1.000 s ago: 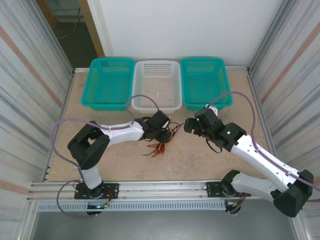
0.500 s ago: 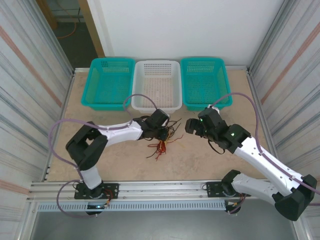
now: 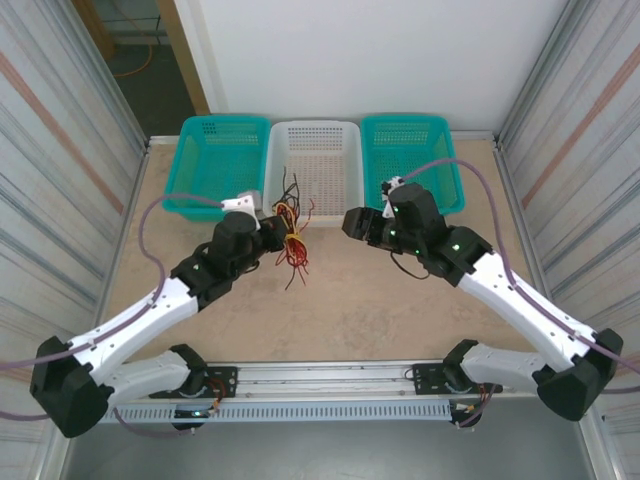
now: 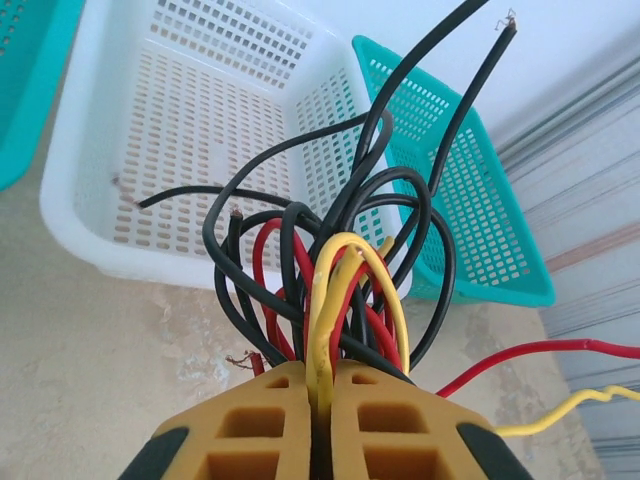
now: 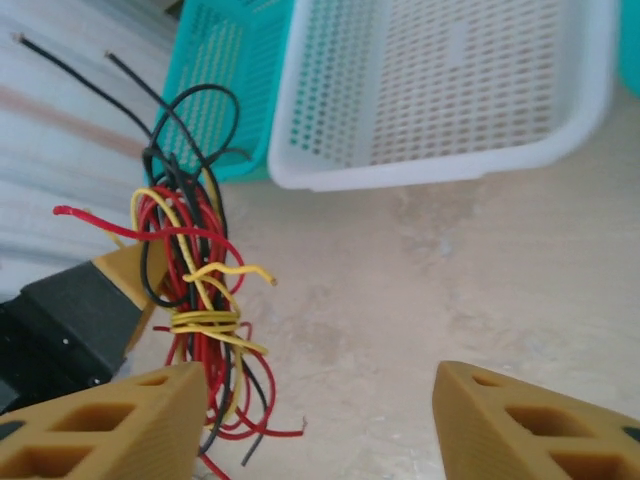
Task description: Untangle the cables
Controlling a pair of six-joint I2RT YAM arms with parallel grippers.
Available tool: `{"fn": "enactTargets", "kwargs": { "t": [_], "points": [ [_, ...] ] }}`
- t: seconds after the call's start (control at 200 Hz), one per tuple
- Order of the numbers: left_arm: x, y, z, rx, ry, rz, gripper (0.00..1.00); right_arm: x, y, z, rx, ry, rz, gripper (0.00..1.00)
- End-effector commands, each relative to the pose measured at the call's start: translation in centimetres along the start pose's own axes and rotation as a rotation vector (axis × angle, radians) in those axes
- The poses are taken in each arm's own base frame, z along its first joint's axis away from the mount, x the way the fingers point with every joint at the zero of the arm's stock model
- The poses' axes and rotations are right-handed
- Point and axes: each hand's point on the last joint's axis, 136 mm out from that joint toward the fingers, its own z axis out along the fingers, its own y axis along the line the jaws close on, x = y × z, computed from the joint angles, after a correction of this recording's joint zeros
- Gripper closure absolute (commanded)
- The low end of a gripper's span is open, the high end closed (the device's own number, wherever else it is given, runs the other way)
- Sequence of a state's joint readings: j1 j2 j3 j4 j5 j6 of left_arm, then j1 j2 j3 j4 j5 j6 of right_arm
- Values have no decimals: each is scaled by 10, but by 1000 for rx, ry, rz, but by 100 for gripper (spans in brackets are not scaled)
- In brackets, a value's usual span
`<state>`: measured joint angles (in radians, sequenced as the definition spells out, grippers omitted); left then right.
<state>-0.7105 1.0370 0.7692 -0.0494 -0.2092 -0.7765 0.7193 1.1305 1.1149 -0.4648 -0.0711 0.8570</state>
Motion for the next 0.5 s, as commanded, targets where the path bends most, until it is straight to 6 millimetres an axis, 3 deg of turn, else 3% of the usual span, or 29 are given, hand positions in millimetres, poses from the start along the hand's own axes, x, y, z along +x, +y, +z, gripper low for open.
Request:
{"fn": "enactTargets", "kwargs": {
  "t": [0.0, 0.135, 0.306, 0.496],
  "points": [
    [-13, 5, -10, 8, -84, -99, 100, -11, 48, 6, -207, -15, 56, 51],
    [-17, 12, -22, 3, -123, -115, 100, -13, 69, 16, -277, -29, 70, 58],
    [-20, 16, -32, 15, -157, -125, 100, 1, 67, 45, -227, 23, 107, 63],
    [-24, 19, -41, 13, -184, -120, 100, 7, 55, 57, -161, 33, 142, 34]
  ]
}}
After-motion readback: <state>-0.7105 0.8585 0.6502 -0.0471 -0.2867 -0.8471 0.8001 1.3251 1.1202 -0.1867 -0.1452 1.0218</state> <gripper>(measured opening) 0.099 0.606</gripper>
